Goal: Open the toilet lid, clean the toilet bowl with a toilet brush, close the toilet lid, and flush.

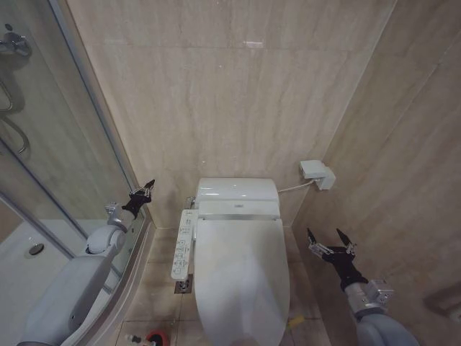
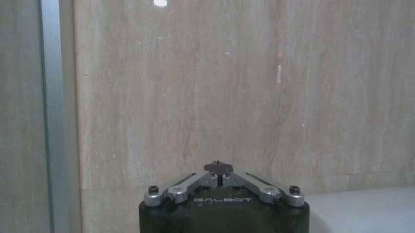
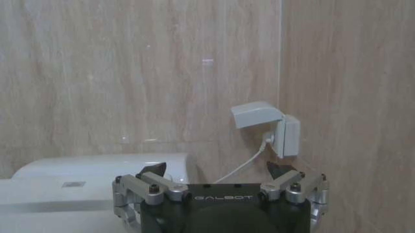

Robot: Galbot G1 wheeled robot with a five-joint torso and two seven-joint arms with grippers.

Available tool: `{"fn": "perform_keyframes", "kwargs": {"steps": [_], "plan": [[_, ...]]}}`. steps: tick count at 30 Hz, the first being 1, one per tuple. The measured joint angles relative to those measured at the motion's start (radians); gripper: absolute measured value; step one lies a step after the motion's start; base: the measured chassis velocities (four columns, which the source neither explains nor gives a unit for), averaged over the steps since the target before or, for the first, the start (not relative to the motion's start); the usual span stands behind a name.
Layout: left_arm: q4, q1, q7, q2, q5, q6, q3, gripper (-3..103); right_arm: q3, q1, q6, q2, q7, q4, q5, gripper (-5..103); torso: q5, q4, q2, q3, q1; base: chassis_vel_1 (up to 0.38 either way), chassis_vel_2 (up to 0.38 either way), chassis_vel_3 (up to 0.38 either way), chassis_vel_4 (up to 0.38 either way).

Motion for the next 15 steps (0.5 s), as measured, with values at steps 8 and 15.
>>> {"fn": "perform_keyframes", "kwargs": {"steps": [8, 15], "plan": [[0.026, -0.033, 0.017, 0.003, -0.003, -0.003, 0.055, 0, 0.000, 0.000, 0.000, 0.000, 0.000, 0.000, 0.000, 100, 0.0001, 0.0002, 0.000, 0.000, 0.000, -0.020, 0.028, 0.027, -0.026], [0.105, -0.109, 0.043, -0.029, -0.001, -0.019, 0.166, 0, 0.000, 0.000, 0.000, 0.000, 0.000, 0.000, 0.000, 100, 0.0002, -0.0002, 0.000, 0.000, 0.000, 0.000, 0.000, 0.000, 0.000]]}}
